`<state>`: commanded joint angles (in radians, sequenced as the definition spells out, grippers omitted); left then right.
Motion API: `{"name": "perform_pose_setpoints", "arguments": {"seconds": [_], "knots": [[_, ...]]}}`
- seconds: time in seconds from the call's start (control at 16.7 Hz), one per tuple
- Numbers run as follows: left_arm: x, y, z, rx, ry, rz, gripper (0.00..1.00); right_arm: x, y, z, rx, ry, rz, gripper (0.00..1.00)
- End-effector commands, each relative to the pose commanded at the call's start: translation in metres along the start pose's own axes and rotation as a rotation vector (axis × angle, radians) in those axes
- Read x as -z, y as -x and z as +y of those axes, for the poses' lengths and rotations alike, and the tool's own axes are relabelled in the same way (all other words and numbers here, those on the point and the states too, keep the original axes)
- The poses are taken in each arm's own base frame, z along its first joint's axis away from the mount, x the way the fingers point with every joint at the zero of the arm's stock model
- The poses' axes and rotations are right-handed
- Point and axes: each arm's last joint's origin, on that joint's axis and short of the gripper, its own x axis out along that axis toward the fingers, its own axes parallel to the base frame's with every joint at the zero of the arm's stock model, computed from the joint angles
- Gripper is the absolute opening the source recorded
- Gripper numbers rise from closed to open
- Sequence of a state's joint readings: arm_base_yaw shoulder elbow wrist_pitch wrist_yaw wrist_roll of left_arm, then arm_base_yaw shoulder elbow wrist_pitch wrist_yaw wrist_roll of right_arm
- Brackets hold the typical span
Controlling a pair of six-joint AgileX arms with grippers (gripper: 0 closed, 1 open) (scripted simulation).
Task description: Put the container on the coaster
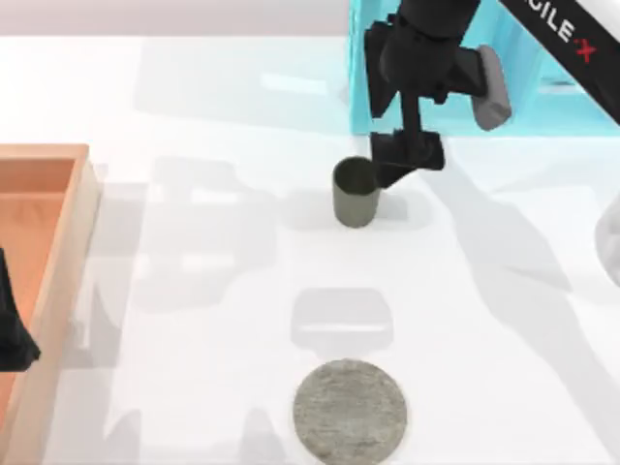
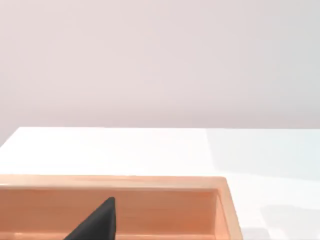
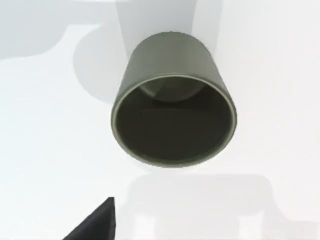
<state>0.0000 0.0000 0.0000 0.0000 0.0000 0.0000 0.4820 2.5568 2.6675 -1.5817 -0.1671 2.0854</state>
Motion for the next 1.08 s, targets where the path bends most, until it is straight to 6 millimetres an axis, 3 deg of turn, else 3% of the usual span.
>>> {"name": "perform_pose_setpoints", "arguments": {"seconds": [0.42, 0.84, 1.08], "knots": [[0.0, 0.0, 0.0, 0.0, 0.0, 0.0, 1.0, 0.0, -0.007, 0.002, -0.005, 0.001, 0.003, 1.0], [0.0, 0.0, 0.0, 0.0, 0.0, 0.0, 1.0, 0.0, -0.083, 0.003, 0.001, 0.001, -0.001, 1.0], [0.0, 0.0, 0.0, 0.0, 0.0, 0.0, 1.0, 0.0, -0.1, 0.0, 0.0, 0.0, 0.0, 1.0]]}}
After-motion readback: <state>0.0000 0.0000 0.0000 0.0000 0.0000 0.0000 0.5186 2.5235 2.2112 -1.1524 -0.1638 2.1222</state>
